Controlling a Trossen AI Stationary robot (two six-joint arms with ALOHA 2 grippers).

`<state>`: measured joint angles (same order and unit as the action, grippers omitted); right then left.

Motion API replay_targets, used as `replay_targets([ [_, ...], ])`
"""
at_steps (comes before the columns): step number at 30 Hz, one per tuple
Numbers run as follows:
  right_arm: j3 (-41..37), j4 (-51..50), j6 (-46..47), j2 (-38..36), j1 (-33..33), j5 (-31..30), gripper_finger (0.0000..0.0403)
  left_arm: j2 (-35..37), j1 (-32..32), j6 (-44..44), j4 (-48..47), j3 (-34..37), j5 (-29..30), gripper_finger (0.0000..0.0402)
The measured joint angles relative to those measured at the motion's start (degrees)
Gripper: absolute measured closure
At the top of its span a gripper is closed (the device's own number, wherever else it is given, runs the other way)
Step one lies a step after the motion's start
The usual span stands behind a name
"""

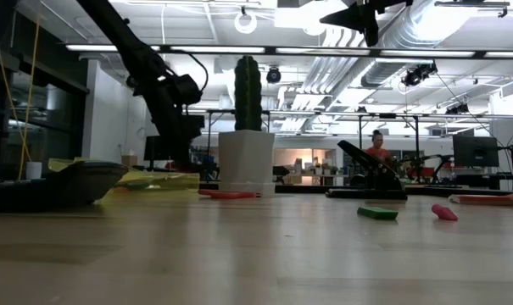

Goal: Pack school essentials
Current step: Put the blue scissors into the transparent yellow supply box

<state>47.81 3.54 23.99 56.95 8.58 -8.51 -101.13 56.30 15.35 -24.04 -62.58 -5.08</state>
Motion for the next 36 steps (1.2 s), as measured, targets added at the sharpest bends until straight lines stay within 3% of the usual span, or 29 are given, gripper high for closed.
replay_targets([
  [9,0.0,-0.9,-1.1,0.0,0.0,0.0,0.0203,6.1,0.3,-5.6,-6.4,0.0,-3.3,0.0401],
  [15,0.0,-1.1,-1.5,0.0,0.0,0.0,0.0203,3.7,0.4,-7.2,-11.6,0.0,-9.7,0.0401],
  [23,0.0,-1.2,-1.5,0.0,0.0,0.0,0.0203,1.2,0.3,-10.3,-9.3,0.0,-6.6,0.0401],
  [36,0.0,-1.2,-1.9,0.0,0.0,0.1,0.0203,1.6,0.7,-8.3,-5.9,0.0,-2.7,0.0401],
])
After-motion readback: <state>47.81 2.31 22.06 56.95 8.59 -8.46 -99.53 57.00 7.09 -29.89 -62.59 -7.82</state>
